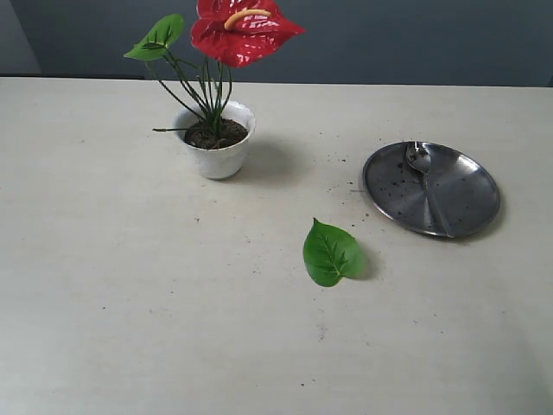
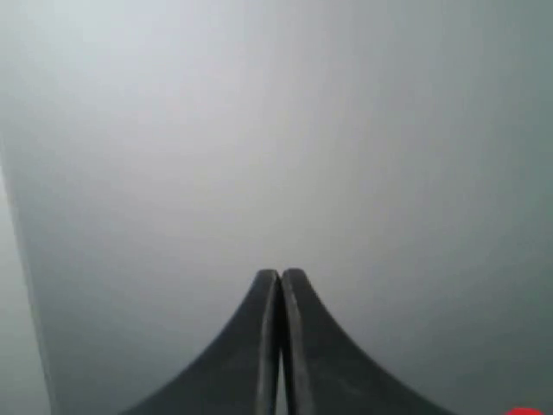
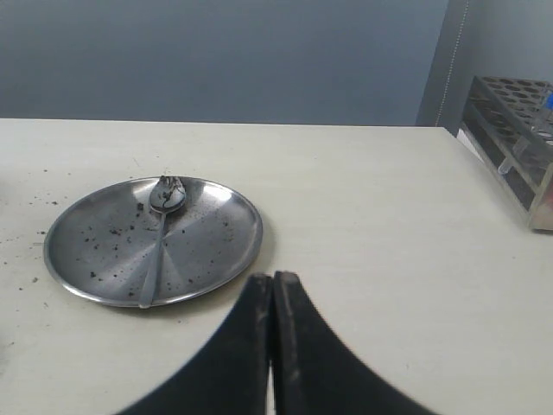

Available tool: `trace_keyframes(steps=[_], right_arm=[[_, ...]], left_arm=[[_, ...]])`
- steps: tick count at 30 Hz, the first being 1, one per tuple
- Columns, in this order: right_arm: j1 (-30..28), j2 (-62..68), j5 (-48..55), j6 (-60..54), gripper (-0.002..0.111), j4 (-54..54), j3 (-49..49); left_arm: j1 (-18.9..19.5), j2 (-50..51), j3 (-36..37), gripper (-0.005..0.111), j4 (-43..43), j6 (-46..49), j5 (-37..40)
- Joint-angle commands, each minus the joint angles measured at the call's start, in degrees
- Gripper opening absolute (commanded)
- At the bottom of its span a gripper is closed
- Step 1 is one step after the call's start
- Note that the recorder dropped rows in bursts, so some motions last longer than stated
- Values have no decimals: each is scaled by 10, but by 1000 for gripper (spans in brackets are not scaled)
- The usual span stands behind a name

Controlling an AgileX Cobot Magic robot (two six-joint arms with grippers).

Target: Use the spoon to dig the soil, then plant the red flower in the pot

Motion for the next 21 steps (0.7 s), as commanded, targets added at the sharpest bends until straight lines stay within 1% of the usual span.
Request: trace_keyframes(steps=[1,4,6,8,11,14,18,21], right_arm=[[-1,-4,-4,-1,-1,1,1],[-1,-4,-4,-1,-1,-1,1],[-1,-4,-4,-1,-1,-1,1],[-1,-4,-4,-1,-1,-1,1],[-1,-4,-4,-1,-1,-1,1],[-1,-4,-4,-1,-1,-1,1],[-1,-4,-4,-1,-1,-1,1],[-1,-4,-4,-1,-1,-1,1]], left_arm=[[0,-42,56,0,-119,95,91],[0,-74,99,0,-218,174,145],[0,-96,125,0,-292,243,173],[0,-116,147,0,-358,314,194],[0,-142,173,0,-446,387,216],[0,-168,202,0,-489,428,231],[0,-209,252,0,-493,429,236],[0,-243,287,0,-496,440,221]])
